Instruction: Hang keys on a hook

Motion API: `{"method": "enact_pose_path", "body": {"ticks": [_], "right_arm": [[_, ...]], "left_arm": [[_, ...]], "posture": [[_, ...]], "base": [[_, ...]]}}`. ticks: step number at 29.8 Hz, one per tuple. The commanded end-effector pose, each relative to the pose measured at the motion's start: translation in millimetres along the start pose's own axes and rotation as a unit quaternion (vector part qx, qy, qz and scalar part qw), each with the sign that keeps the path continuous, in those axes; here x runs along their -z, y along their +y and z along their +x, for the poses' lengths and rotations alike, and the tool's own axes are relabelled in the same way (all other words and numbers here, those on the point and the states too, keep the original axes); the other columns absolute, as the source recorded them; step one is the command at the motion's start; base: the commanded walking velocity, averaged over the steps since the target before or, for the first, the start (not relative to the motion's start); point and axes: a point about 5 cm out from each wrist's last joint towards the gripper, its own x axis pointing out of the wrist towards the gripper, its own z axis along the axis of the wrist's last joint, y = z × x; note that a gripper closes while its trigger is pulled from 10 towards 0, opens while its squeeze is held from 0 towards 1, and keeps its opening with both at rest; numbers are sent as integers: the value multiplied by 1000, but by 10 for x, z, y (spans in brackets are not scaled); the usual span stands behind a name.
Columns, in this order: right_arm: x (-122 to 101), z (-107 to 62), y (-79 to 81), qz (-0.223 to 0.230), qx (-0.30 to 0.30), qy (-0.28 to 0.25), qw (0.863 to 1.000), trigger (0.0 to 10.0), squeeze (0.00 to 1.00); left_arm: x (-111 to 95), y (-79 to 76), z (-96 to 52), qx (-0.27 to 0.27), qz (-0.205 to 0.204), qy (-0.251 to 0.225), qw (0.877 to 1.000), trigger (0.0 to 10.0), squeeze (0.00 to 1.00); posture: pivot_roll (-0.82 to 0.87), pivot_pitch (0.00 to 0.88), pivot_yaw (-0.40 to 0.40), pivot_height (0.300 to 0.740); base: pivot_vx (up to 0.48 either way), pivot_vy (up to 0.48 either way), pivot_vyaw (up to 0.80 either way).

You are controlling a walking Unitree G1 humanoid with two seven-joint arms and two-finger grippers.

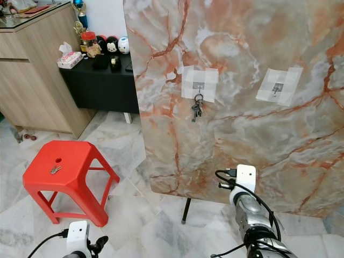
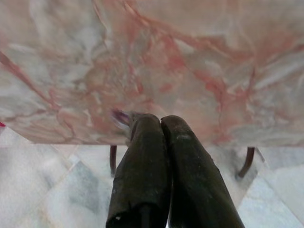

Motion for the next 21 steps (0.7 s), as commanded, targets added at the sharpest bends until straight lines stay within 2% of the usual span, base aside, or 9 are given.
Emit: {"method": "enact_pose_path", "body": {"ticks": [1,8,10,13,16,17,18,19,21], "right_arm": [[-108,13,42,-8,-10,-21,1000,10000,0],[-246,16,3,-31,8,-52,998,10000,0],[-373,12,-13,-37,17,-84,996,10000,0],[-633,-18,4,-49,26,-155,986,10000,0],[-753,-50,34,-50,26,-195,979,10000,0],[-855,-96,71,-45,20,-237,970,10000,0],[-855,-96,71,-45,20,-237,970,10000,0],[-924,-146,104,-45,15,-272,961,10000,0],[-983,-208,139,-46,6,-309,950,10000,0]], "left_arm": [[50,5,-16,-3,5,6,1000,10000,0],[128,4,-44,-2,3,11,1000,10000,0],[174,26,-66,-3,3,14,1000,10000,0],[274,84,-117,-7,2,23,1000,10000,0],[316,101,-137,-8,1,27,1000,10000,0],[353,113,-155,-9,0,30,1000,10000,0],[353,113,-155,-9,0,30,1000,10000,0],[384,124,-171,-10,0,33,999,10000,0],[414,137,-188,-10,-1,36,999,10000,0]], "posture": [[-8,0,1,740],[-7,0,-1,740],[-9,0,0,740],[-9,0,0,740],[-11,0,-1,740],[-10,0,-2,740],[-10,0,-2,740],[-11,0,-2,740],[-12,0,-1,740]], "base": [[0,0,0],[0,0,0],[0,0,0],[0,0,0],[0,0,0],[0,0,0],[0,0,0],[0,0,0],[0,0,0]]}}
